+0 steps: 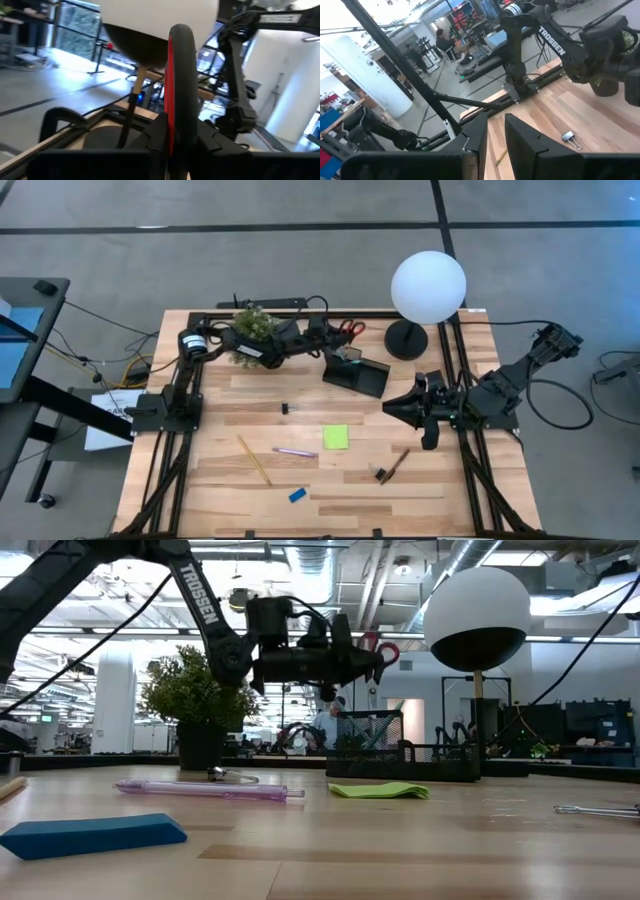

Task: Pick and place office supplies into organizer
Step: Put the black scissors into the black desk organizer

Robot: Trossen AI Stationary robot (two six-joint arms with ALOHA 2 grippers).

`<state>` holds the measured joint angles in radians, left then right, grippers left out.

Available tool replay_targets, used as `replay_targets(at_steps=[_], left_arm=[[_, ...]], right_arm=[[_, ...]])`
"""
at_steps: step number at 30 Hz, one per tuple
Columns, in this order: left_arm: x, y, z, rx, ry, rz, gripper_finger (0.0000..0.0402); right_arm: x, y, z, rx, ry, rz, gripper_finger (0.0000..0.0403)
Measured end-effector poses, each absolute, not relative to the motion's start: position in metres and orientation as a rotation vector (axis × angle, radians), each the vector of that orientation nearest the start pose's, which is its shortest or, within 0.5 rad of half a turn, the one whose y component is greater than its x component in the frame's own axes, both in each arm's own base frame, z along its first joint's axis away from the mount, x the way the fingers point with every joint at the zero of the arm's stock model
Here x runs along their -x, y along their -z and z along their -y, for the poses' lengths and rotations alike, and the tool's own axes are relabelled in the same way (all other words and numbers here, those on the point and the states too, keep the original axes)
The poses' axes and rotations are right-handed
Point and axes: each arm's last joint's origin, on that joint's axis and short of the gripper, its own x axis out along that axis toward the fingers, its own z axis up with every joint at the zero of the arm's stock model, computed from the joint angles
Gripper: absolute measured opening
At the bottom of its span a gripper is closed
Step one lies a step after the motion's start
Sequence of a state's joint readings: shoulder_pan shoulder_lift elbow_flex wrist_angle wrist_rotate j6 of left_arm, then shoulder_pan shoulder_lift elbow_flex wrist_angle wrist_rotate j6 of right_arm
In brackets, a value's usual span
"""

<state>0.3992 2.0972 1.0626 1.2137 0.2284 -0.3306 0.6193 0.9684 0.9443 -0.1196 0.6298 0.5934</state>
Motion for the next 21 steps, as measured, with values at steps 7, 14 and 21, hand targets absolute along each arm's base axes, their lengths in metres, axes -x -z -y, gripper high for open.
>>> replay_targets(at_steps=[7,14,21], left_arm=[[-0.3967,-0.1667,-0.1539,0.261,-0.203,0.179,0.0113],[-0.3989,-0.1673,-0.1491,0.211,-0.214,0.178,0.0098],[-0.3989,-0.1674,-0.1492,0.219,-0.229,0.182,0.0023]], right_arm=[[-0.1784,-0.3621,-0.1063,-0.509,0.044,-0.11,0.006],[-0.1785,-0.362,-0.1063,-0.508,0.044,-0.11,0.006],[-0.1784,-0.362,-0.1065,-0.508,0.044,-0.11,0.006]])
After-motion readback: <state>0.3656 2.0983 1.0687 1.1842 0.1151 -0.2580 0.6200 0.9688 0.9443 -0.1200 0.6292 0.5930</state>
